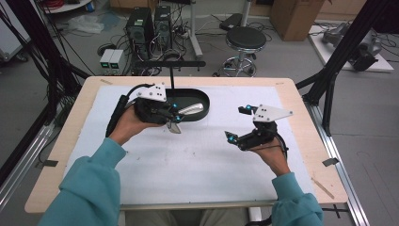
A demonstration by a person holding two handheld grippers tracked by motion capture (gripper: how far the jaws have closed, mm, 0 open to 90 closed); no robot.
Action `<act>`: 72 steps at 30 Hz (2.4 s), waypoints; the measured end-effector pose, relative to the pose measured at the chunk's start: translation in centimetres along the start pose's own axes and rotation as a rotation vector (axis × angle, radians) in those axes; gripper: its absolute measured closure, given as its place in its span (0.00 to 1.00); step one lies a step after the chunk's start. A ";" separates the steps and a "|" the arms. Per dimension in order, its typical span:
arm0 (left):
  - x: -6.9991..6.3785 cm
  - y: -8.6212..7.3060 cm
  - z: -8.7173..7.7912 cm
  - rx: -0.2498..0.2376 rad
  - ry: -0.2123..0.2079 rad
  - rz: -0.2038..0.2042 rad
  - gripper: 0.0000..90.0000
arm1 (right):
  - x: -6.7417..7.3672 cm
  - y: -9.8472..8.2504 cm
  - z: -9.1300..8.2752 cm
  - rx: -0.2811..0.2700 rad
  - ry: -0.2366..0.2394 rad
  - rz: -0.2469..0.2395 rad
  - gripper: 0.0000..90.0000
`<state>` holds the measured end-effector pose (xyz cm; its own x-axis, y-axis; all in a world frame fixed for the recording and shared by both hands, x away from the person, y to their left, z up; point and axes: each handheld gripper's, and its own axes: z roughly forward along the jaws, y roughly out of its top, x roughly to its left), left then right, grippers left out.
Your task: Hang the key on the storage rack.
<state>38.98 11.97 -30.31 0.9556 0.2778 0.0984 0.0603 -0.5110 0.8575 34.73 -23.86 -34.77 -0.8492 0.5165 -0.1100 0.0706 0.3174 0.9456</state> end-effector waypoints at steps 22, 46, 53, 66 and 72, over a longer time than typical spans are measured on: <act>2.7 -0.7 -1.0 -0.151 0.196 -0.111 0.82 | 1.2 -6.4 -3.6 -0.126 -0.274 0.085 0.01; 6.5 -2.8 0.7 -0.244 0.333 -0.239 0.82 | 2.6 -11.4 -5.1 -0.341 -0.343 0.144 0.01; 7.6 -3.6 1.4 -0.260 0.339 -0.279 0.82 | 2.7 -11.8 -5.0 -0.341 -0.359 0.123 0.01; 8.8 -4.1 2.7 -0.256 0.362 -0.315 0.82 | 2.1 -12.1 -4.7 -0.334 -0.366 0.126 0.01; 9.3 -4.6 3.1 -0.269 0.374 -0.336 0.82 | 1.9 -12.2 -4.7 -0.335 -0.359 0.142 0.01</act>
<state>48.49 14.40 -34.83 0.7267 0.6832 -0.0719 0.2210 -0.1335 0.9661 29.78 -30.48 -45.10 -0.6061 0.7952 -0.0159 -0.0494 -0.0177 0.9986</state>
